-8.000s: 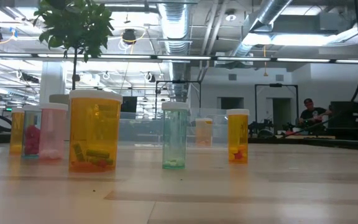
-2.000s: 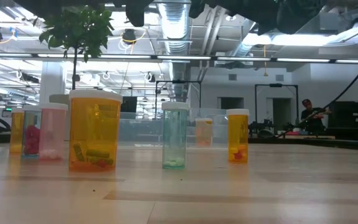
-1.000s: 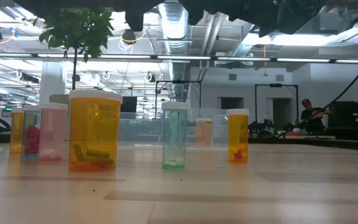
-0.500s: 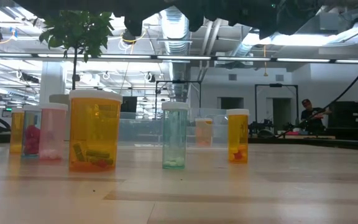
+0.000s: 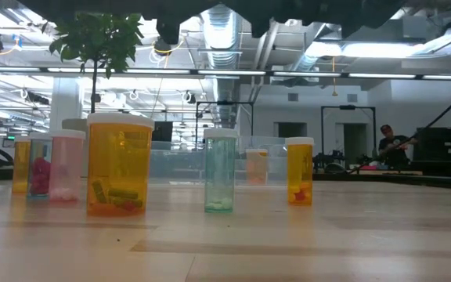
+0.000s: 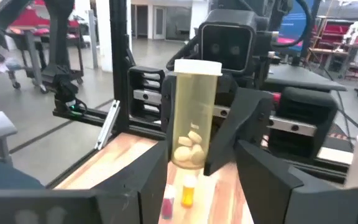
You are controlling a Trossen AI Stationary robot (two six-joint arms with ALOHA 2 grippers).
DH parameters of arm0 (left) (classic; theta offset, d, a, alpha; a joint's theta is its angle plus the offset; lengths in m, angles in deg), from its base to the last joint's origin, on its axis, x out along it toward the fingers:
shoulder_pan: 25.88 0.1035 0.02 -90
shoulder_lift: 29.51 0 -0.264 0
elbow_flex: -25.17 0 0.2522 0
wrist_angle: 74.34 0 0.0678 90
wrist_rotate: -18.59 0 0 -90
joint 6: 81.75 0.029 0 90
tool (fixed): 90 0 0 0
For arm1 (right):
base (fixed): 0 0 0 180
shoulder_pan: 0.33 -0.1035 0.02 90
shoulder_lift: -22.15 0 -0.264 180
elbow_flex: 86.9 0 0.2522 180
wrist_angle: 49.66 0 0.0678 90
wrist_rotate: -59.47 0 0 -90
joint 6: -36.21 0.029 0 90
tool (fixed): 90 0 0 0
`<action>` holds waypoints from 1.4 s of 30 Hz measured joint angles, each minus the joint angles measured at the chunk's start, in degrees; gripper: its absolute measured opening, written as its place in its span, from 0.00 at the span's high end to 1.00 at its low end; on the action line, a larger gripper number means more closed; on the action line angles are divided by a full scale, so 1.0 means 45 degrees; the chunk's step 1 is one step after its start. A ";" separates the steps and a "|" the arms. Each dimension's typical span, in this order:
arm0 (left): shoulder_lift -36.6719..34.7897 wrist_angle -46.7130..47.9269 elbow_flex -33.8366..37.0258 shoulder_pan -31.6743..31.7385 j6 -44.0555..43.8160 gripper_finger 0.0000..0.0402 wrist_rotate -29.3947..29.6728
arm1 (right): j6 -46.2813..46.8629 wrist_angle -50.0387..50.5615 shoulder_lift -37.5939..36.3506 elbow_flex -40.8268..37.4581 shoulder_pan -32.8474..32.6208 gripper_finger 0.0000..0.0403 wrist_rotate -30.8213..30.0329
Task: Pick and place medicine bottles into bin by pill shape (circle, oval)
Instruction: Put the yellow tablet bottle into the left transparent bin
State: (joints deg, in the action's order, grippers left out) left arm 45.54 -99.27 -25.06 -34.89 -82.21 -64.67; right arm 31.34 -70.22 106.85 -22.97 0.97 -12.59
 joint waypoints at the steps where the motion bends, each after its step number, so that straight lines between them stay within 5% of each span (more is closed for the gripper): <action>1: 0.0000 0.0004 0.0000 0.0000 -0.0009 0.75 0.0002 | -0.0071 0.0339 -0.0182 0.0001 0.0000 0.49 -0.0105; 11: 0.0000 0.1746 0.0009 0.0000 -0.0179 0.75 0.0266 | -0.0601 0.2350 -0.1436 0.0011 -0.0086 0.50 -0.1106; 32: 0.0005 0.5414 0.0024 0.0007 -0.1192 0.74 0.1042 | -0.0805 0.2517 0.0021 0.0040 -0.0452 0.39 -0.2682; 42: 0.0010 0.5813 0.0029 0.0024 -0.1200 0.74 0.1137 | -0.1359 0.4978 0.1827 0.2592 -0.0627 0.39 -0.2768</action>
State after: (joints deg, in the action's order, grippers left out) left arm 45.58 -73.11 -24.93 -34.78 -87.61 -59.56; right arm 25.23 -47.81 115.07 -11.31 -1.85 -25.05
